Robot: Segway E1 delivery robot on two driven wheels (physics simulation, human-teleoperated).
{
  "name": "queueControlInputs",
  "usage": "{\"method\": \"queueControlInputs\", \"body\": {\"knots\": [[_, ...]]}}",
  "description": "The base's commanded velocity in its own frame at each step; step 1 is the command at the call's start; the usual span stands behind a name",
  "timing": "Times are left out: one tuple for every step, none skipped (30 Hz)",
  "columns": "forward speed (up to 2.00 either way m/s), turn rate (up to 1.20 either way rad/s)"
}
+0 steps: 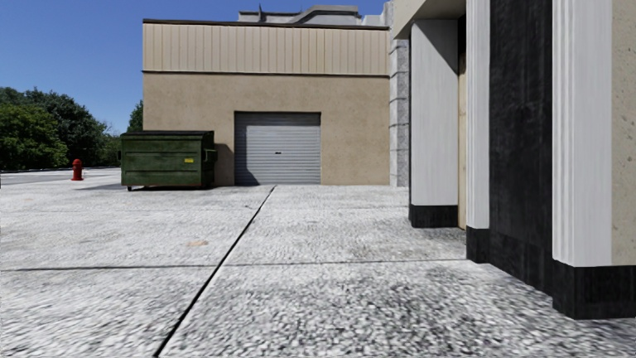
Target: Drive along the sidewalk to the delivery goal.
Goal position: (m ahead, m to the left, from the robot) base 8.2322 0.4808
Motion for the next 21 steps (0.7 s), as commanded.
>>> {"method": "queueControlInputs", "body": {"knots": [[2.0,0.0],[2.0,0.0],[2.0,0.0],[2.0,0.0],[2.0,0.0],[2.0,0.0],[2.0,0.0],[2.0,0.0],[2.0,0.0],[2.0,0.0],[2.0,0.0],[2.0,0.0],[2.0,0.0],[2.0,0.0],[2.0,0.0],[2.0,0.0],[2.0,0.0],[2.0,0.0],[2.0,0.0],[2.0,0.0],[2.0,0.03]]}}
